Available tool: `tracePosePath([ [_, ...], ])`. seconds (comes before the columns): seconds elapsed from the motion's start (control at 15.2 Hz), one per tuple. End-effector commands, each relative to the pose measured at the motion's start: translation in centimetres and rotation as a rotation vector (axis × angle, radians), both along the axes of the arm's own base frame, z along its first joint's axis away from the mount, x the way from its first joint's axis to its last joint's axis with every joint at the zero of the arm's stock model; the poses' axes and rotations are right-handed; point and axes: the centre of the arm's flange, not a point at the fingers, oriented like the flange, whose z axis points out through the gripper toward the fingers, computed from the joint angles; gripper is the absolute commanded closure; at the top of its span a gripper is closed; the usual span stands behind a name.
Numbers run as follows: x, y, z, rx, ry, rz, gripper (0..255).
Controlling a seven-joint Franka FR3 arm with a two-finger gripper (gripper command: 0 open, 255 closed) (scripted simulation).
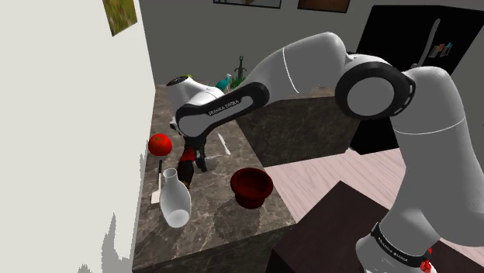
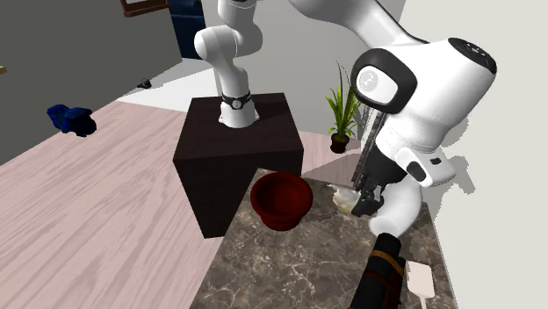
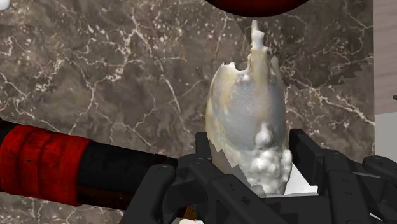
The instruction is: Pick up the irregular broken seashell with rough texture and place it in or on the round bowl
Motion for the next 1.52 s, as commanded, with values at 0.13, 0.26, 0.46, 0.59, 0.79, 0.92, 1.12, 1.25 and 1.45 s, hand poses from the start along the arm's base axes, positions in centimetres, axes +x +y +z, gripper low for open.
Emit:
tracePosePath([
  [0.13,-2.9,-3.8,0.3,0.0,0.0,0.0,255],
  [0.26,-4.6,-5.9,0.3,0.0,0.0,0.0,255],
  [0.46,-7.0,-9.0,0.4,0.0,0.0,0.0,255],
  [0.59,-8.6,-11.1,0.4,0.0,0.0,0.0,255],
  [0.79,-11.0,-14.3,0.4,0.0,0.0,0.0,255],
  [0.92,-11.8,-15.3,-0.1,0.0,0.0,0.0,255],
  [1.12,-11.8,-15.3,-1.7,0.0,0.0,0.0,255],
  [1.25,-11.8,-15.3,-2.7,0.0,0.0,0.0,255],
  [1.45,-11.8,-15.3,-4.3,0.0,0.0,0.0,255],
])
